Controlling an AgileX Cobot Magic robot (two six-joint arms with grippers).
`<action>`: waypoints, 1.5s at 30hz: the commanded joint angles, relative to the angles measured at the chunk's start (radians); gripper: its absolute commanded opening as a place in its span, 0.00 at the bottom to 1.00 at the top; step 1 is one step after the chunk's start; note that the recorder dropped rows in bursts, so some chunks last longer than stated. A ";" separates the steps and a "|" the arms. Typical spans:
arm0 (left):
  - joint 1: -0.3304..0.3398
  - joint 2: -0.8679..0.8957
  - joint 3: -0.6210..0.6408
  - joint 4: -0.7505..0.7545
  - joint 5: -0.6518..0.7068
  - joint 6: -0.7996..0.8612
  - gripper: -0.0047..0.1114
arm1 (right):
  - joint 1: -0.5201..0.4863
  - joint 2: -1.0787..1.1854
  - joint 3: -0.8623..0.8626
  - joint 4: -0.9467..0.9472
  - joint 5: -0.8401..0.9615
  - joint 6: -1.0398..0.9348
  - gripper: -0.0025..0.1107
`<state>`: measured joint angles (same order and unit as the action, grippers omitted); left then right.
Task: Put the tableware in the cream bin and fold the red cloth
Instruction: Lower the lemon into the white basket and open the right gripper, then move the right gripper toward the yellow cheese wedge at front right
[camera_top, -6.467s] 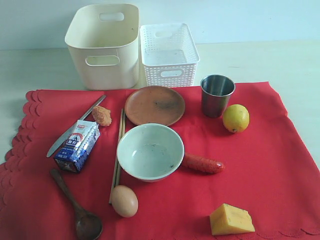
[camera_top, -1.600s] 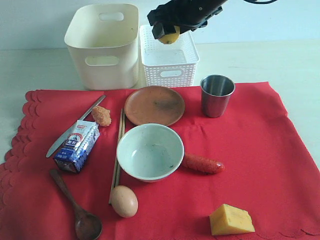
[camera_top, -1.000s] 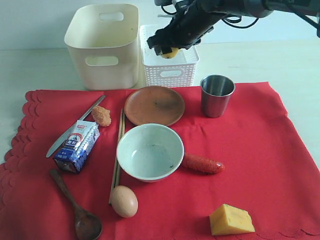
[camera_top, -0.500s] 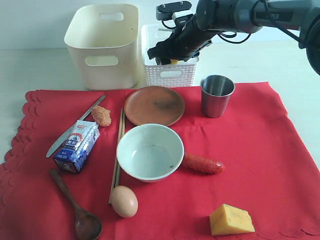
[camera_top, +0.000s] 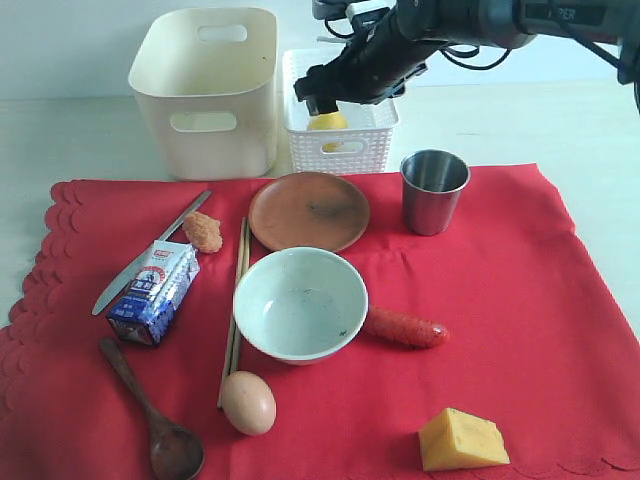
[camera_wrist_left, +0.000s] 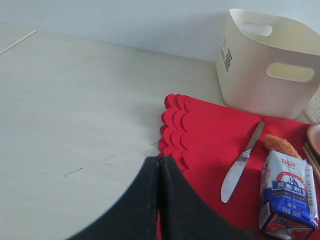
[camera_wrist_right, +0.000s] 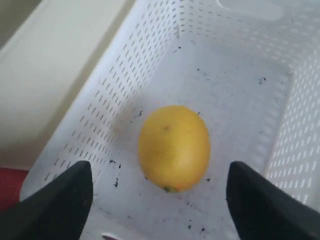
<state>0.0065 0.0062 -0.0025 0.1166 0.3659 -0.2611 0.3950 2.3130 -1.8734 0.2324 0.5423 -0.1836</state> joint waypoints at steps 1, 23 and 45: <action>-0.007 -0.006 0.003 0.005 -0.005 0.003 0.04 | 0.000 -0.047 -0.010 -0.024 0.079 0.004 0.66; -0.007 -0.006 0.003 0.005 -0.005 0.003 0.04 | 0.000 -0.256 -0.010 -0.050 0.419 0.054 0.65; -0.007 -0.006 0.003 0.005 -0.005 0.003 0.04 | 0.000 -0.478 0.139 -0.056 0.643 0.011 0.61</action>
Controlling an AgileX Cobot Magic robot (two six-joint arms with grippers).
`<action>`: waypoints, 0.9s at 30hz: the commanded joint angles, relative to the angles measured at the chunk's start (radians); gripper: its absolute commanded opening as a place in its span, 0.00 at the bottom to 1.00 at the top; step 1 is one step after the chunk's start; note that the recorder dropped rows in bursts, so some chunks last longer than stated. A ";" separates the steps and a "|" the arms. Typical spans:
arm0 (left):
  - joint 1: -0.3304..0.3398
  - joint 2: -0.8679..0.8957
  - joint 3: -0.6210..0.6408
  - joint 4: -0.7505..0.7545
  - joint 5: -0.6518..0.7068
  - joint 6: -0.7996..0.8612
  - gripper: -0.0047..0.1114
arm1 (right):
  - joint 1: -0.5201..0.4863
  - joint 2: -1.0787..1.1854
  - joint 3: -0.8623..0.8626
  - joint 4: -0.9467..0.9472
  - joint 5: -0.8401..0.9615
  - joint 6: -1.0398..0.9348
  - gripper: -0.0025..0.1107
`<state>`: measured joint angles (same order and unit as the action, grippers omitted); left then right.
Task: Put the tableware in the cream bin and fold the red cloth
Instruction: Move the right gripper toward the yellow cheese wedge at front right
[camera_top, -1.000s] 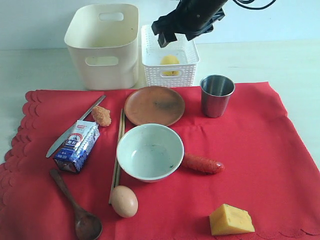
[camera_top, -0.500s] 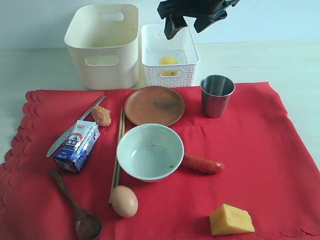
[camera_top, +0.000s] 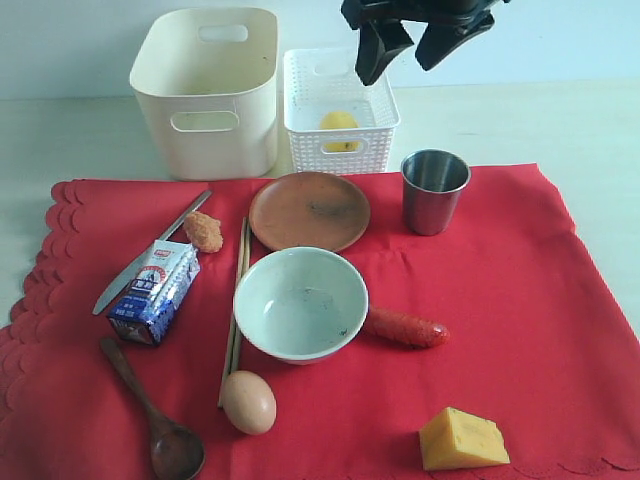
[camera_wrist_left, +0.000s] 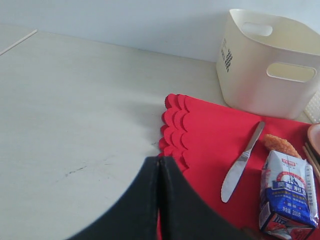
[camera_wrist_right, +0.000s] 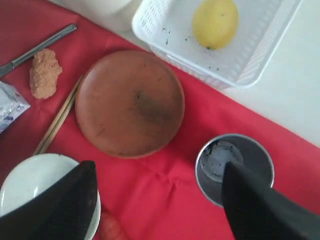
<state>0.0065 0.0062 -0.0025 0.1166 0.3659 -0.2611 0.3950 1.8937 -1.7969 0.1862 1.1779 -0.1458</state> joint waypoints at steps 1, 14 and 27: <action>-0.007 -0.006 0.003 0.005 -0.005 0.003 0.04 | 0.000 -0.071 0.078 -0.010 0.007 -0.038 0.61; -0.007 -0.006 0.003 0.005 -0.005 0.003 0.04 | 0.000 -0.298 0.408 -0.004 -0.038 -0.073 0.61; -0.007 -0.006 0.003 0.005 -0.005 0.003 0.04 | 0.000 -0.522 0.678 0.094 -0.082 -0.131 0.61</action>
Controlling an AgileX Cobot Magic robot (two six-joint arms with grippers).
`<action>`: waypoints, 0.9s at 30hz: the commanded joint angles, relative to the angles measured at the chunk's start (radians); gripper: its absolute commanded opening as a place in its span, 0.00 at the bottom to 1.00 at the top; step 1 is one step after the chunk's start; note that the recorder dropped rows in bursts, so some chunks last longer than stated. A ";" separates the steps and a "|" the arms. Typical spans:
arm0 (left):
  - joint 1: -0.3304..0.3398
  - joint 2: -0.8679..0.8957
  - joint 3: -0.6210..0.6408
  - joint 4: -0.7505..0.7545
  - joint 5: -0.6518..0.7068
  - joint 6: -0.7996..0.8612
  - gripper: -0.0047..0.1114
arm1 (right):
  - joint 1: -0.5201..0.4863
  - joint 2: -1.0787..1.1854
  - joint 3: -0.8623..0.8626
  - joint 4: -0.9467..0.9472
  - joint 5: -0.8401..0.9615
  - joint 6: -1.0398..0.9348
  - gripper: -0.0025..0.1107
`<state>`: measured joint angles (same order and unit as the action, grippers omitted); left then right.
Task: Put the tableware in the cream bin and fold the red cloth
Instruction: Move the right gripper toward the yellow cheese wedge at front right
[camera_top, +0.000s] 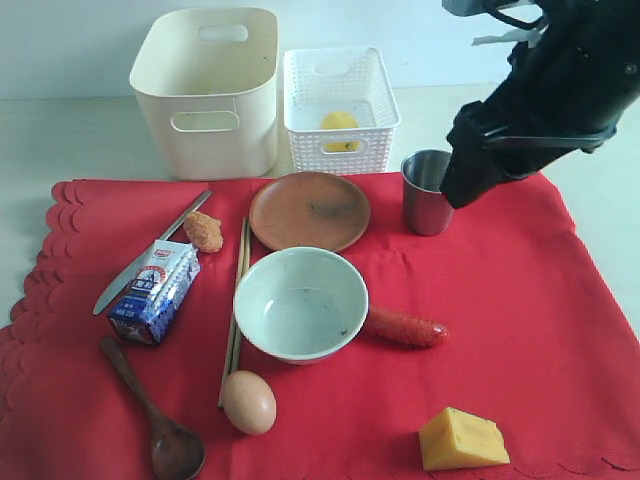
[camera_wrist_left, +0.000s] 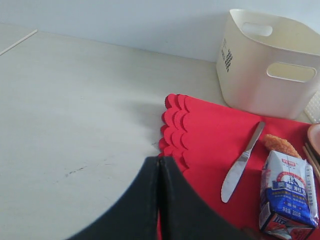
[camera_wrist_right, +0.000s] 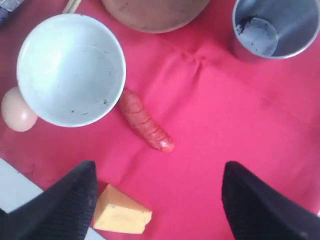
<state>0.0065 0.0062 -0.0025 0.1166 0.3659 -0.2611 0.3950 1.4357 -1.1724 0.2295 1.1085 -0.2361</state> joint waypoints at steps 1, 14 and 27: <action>-0.007 -0.006 0.003 0.005 -0.005 0.003 0.04 | 0.000 -0.080 0.070 0.061 -0.013 -0.046 0.61; -0.007 -0.006 0.003 0.005 -0.005 0.003 0.04 | 0.000 -0.189 0.200 0.184 0.074 -0.245 0.61; -0.007 -0.006 0.003 0.005 -0.005 0.003 0.04 | 0.000 -0.143 0.290 0.218 0.066 -0.806 0.61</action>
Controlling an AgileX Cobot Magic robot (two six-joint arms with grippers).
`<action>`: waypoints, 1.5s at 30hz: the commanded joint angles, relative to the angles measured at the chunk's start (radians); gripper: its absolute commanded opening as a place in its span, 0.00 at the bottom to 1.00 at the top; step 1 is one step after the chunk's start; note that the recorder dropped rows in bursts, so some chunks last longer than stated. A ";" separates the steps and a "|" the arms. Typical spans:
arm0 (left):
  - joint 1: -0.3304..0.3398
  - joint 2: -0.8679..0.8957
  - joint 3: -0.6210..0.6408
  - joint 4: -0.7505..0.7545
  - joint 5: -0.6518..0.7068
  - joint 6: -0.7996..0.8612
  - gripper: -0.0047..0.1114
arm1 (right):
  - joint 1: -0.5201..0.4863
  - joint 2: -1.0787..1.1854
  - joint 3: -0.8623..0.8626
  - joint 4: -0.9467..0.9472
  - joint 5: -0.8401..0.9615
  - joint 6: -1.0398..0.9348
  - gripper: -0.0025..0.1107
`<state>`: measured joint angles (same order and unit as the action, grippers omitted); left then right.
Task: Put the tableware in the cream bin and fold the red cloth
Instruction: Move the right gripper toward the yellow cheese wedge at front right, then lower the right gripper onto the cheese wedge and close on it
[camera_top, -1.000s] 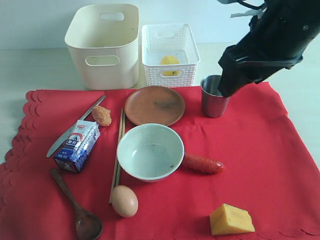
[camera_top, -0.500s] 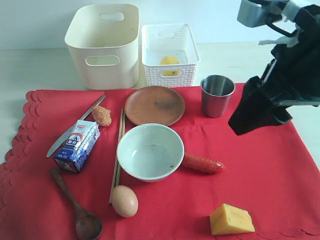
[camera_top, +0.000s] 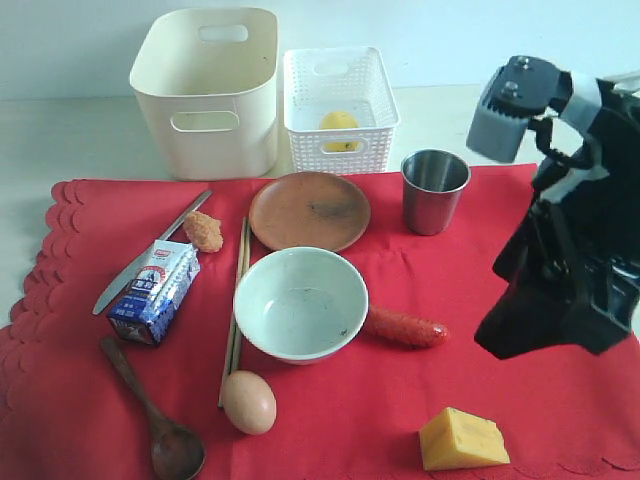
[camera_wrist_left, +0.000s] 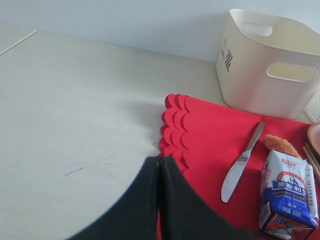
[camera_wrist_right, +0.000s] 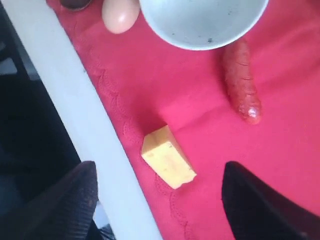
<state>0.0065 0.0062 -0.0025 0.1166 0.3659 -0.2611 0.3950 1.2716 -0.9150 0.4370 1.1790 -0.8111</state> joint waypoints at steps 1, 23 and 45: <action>-0.007 -0.006 0.003 0.005 -0.005 0.003 0.04 | 0.000 0.028 0.044 0.011 -0.005 -0.295 0.61; -0.007 -0.006 0.003 0.005 -0.005 0.003 0.04 | 0.000 0.209 0.181 0.149 -0.135 -0.784 0.61; -0.007 -0.006 0.003 0.005 -0.005 0.003 0.04 | 0.000 0.294 0.298 0.163 -0.357 -0.784 0.61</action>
<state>0.0065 0.0062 -0.0025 0.1166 0.3659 -0.2611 0.3950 1.5638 -0.6389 0.5799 0.8799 -1.5852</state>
